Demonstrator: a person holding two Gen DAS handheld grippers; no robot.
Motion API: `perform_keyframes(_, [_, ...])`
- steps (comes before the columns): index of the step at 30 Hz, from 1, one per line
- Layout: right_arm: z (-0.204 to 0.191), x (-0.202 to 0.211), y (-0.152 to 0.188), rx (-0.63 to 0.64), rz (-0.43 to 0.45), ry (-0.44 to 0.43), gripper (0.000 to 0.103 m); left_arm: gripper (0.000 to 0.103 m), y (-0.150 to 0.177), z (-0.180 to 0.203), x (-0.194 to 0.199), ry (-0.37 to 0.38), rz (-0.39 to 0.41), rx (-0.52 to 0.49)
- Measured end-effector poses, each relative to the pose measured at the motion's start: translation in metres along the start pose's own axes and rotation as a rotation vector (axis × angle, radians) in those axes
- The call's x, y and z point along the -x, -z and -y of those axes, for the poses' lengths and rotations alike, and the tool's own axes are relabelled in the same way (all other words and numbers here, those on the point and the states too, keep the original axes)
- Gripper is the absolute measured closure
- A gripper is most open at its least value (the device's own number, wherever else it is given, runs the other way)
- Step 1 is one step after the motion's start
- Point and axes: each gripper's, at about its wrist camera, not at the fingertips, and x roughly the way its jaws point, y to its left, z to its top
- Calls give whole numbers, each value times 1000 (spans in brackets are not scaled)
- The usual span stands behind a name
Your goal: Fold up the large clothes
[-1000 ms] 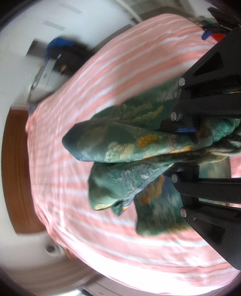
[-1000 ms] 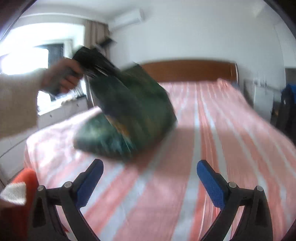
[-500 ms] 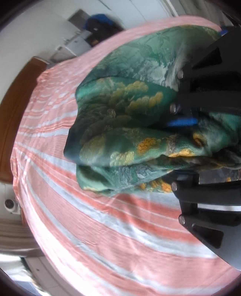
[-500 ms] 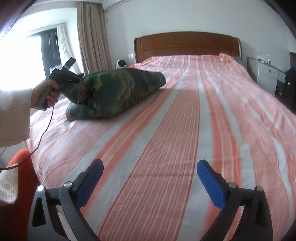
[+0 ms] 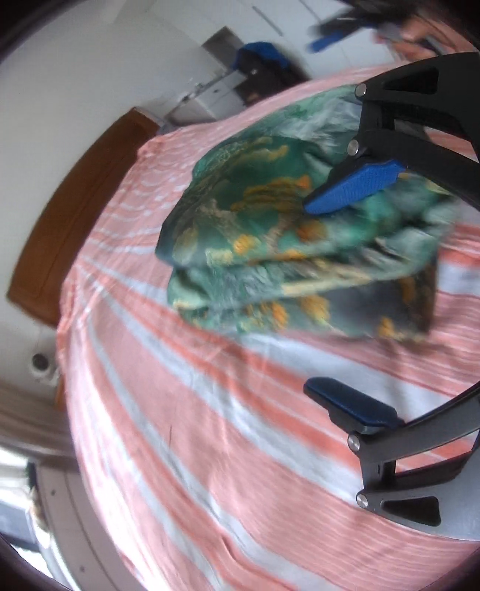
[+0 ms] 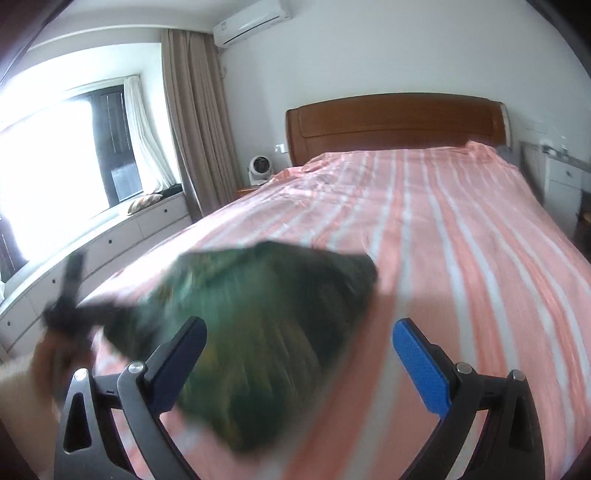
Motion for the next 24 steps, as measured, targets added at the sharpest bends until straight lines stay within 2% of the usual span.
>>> perform_keyframes(2, [-24, -42, -10, 17, -46, -38, 3, 7, 12, -5, 12, -47, 45, 16])
perform_keyframes(3, [-40, -65, -6, 46, -100, -56, 3, 7, 20, -10, 18, -82, 71, 30])
perform_keyframes(4, [-51, -83, 0, 73, -163, -70, 3, 7, 26, -14, 23, -110, 87, 41])
perform_keyframes(5, [-71, -114, 16, 138, -301, -71, 3, 7, 34, -20, 28, -141, 100, 53])
perform_keyframes(6, [-90, -128, 30, 247, -351, 4, 3, 7, 42, -26, 32, -168, 113, 62])
perform_keyframes(7, [-102, -128, 35, 329, -346, 46, 3, 7, 49, -31, 34, -188, 128, 65])
perform_keyframes(9, [-111, -118, 30, 379, -327, 37, 4, 7, 63, -37, 35, -225, 153, 51])
perform_keyframes(11, [-111, -105, 7, 330, -279, 12, 4, 7, 72, -41, 29, -280, 164, 19])
perform_keyframes(13, [-109, -99, -19, 245, -203, 5, 4, 7, 76, -43, 23, -300, 154, -6])
perform_keyframes(15, [-112, -110, -35, 187, -170, 13, 4, 7, 80, -45, 18, -302, 143, -31])
perform_keyframes(17, [-118, -137, -41, 123, -177, 18, 4, 7, 82, -47, 13, -330, 144, -63])
perform_keyframes(19, [-124, -177, -34, 21, -235, -16, 1, 7, 81, -52, 9, -348, 132, -74])
perform_keyframes(20, [-131, -204, -16, -13, -285, -28, 0, 7, 80, -55, 5, -355, 126, -71])
perform_keyframes(22, [-152, -226, 14, 89, -298, 39, 0, 7, 78, -63, 5, -366, 115, -49])
perform_keyframes(24, [-182, -232, 50, 269, -221, 123, 0, 7, 76, -73, 4, -360, 103, -24])
